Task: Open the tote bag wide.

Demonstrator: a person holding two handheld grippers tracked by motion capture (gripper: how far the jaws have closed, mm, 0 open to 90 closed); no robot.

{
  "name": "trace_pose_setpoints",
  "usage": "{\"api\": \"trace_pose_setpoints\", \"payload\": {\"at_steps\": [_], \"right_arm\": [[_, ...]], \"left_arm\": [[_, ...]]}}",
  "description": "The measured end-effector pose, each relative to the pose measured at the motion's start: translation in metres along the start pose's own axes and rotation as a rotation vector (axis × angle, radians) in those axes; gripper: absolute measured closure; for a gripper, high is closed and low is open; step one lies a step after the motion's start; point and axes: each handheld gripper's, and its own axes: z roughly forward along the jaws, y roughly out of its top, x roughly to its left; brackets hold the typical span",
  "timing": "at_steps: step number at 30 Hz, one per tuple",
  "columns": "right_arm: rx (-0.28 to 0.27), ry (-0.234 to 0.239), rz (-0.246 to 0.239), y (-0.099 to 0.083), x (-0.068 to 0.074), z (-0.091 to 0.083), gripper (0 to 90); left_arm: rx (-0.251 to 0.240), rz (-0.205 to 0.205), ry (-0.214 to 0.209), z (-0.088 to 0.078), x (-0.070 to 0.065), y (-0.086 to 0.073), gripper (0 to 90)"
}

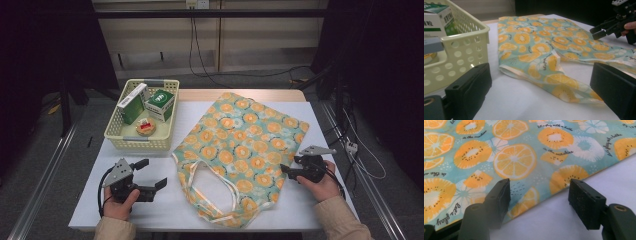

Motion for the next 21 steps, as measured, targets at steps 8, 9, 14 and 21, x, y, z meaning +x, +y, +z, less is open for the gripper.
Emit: {"api": "trace_pose_setpoints", "payload": {"at_steps": [8,9,14,21], "right_arm": [[-0.019,0.017,-0.034,0.004,0.004,0.005,73.8],[-0.016,0.022,-0.028,0.005,0.004,0.006,78.8],[-0.02,0.028,-0.01,0.007,0.0,0.007,90.0],[-0.04,0.03,0.01,0.01,-0.006,0.008,90.0]], "left_arm": [[0.004,0.009,0.007,-0.001,0.001,0.003,3.5],[0.002,0.011,0.007,0.0,0.001,0.003,3.5],[0.013,0.02,-0.001,0.002,-0.001,0.003,3.5],[0.012,0.02,-0.005,0.004,-0.001,0.004,3.5]]}}
